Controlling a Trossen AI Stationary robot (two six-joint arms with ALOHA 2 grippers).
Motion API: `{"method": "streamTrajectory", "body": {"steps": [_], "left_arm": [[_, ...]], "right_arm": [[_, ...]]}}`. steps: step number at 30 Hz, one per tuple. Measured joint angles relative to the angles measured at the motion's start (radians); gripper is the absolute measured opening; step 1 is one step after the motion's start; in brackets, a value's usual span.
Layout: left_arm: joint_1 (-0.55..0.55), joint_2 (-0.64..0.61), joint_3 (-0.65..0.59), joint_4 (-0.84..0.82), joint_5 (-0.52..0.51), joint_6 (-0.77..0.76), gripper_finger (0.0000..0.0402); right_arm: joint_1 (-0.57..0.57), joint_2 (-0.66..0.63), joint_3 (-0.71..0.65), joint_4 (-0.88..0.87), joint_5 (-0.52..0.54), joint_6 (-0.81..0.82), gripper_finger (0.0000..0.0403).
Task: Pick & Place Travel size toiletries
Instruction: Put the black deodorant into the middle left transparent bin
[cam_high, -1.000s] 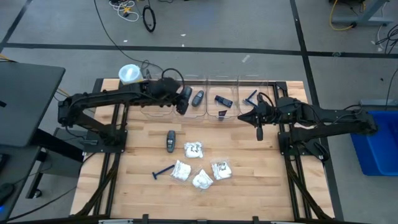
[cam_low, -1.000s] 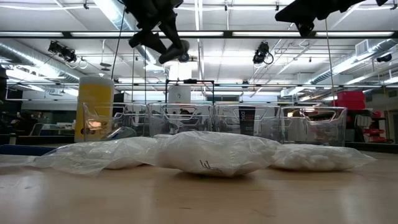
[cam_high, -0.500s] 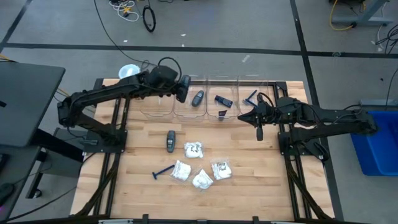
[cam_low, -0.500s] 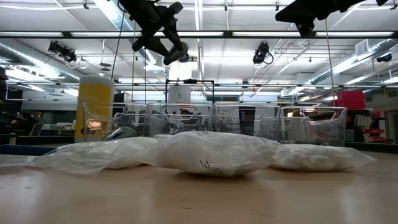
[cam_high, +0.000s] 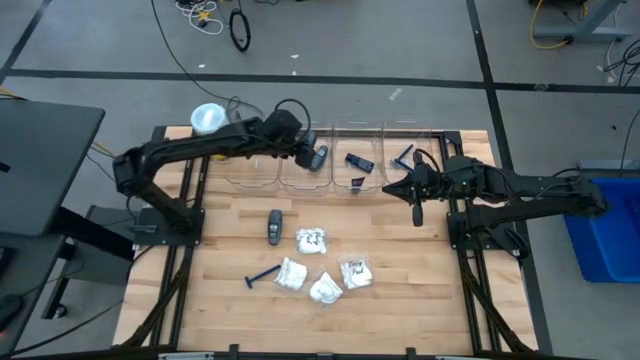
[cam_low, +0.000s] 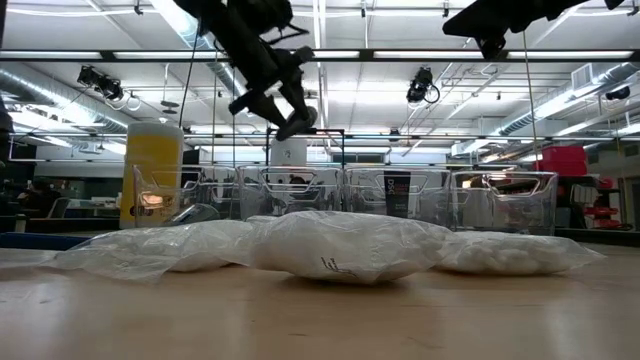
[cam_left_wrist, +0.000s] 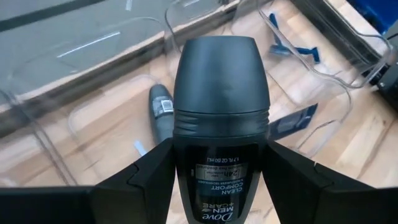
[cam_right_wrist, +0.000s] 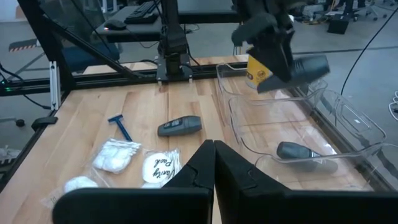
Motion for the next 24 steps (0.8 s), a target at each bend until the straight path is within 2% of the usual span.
{"method": "streamTrajectory", "body": {"steps": [8, 18, 24], "left_arm": [[0.022, 0.062, 0.000, 0.041, 0.037, -0.007, 0.0219], [0.063, 0.064, 0.000, 0.031, 0.075, -0.011, 0.0221], [0.063, 0.064, 0.000, -0.002, 0.065, -0.016, 0.0221]], "right_arm": [[0.000, 0.000, 0.000, 0.000, 0.000, 0.003, 0.0006], [0.000, 0.000, 0.000, 0.000, 0.000, 0.022, 0.0006], [0.000, 0.000, 0.000, 0.000, 0.000, 0.022, 0.0006]]}}
